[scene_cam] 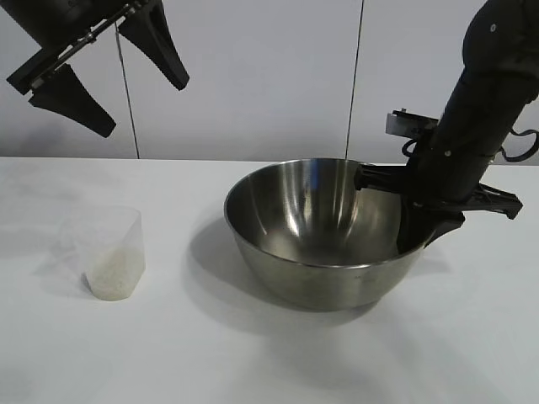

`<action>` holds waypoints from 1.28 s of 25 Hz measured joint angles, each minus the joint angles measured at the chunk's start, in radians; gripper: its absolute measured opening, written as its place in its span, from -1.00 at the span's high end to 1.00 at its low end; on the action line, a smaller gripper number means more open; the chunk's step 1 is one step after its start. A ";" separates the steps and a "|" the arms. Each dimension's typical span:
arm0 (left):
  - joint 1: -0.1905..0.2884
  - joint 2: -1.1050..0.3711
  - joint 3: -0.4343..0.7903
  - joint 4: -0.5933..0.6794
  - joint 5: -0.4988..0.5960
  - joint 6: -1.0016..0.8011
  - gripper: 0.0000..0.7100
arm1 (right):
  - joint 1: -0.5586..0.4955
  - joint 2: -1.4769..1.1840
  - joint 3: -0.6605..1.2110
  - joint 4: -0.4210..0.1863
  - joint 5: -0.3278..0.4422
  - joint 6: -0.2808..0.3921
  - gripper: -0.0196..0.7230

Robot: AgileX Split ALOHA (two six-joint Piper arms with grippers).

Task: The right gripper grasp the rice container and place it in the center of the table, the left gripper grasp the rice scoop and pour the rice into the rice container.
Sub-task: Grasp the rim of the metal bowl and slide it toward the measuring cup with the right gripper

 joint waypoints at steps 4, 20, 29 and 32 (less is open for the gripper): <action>0.000 0.000 0.000 0.000 0.000 0.000 -0.96 | -0.024 -0.023 0.003 0.054 0.019 -0.052 0.92; 0.000 0.000 0.000 0.000 0.000 0.000 -0.96 | 0.075 -0.061 0.003 0.204 0.067 -0.211 0.92; 0.000 0.000 0.000 0.000 0.000 0.000 -0.96 | 0.172 0.017 -0.013 0.141 -0.013 -0.129 0.92; 0.000 0.000 0.000 0.000 -0.001 0.000 -0.96 | 0.180 0.037 -0.035 0.125 -0.027 -0.110 0.92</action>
